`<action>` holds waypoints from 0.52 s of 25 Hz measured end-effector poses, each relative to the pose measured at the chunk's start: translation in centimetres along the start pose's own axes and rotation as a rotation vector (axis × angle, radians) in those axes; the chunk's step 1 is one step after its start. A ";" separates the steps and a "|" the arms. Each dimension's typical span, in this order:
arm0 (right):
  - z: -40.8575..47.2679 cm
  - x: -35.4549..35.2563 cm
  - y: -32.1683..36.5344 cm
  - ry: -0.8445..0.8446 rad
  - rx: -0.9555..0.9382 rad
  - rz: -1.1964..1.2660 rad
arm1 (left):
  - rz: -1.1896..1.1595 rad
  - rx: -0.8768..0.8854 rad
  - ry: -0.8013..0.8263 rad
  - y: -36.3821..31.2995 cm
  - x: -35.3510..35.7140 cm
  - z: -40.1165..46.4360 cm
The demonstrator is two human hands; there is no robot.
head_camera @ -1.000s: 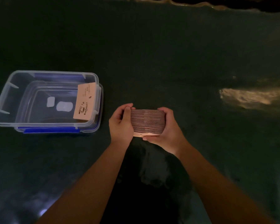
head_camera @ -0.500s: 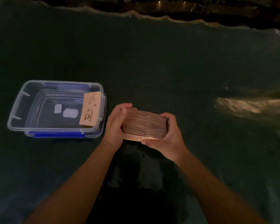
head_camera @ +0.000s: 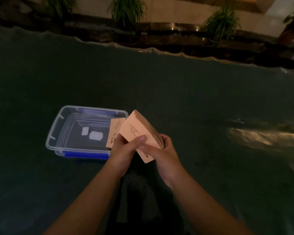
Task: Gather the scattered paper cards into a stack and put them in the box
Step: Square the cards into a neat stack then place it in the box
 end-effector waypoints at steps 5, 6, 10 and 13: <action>-1.8 4.2 0.9 0.111 0.066 -0.040 | 0.033 -0.016 -0.049 -4.2 -4.0 0.4; -1.9 4.9 1.4 0.121 0.045 -0.074 | 0.053 -0.028 -0.041 -5.1 -4.9 0.5; -2.4 9.1 3.4 0.162 -0.051 -0.219 | 0.141 -0.089 0.031 -8.6 -8.8 1.3; -2.6 12.5 3.9 0.148 -0.031 -0.244 | 0.132 -0.156 0.051 -10.8 -11.2 2.0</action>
Point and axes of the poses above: each hand's wrist, its own z-axis towards the middle knuckle, its own x-axis out of the palm, y = z × x, the point moved 4 cm from there along z, towards the middle knuckle, and after that the axes turned 15 degrees about -y, right-handed, at the moved point
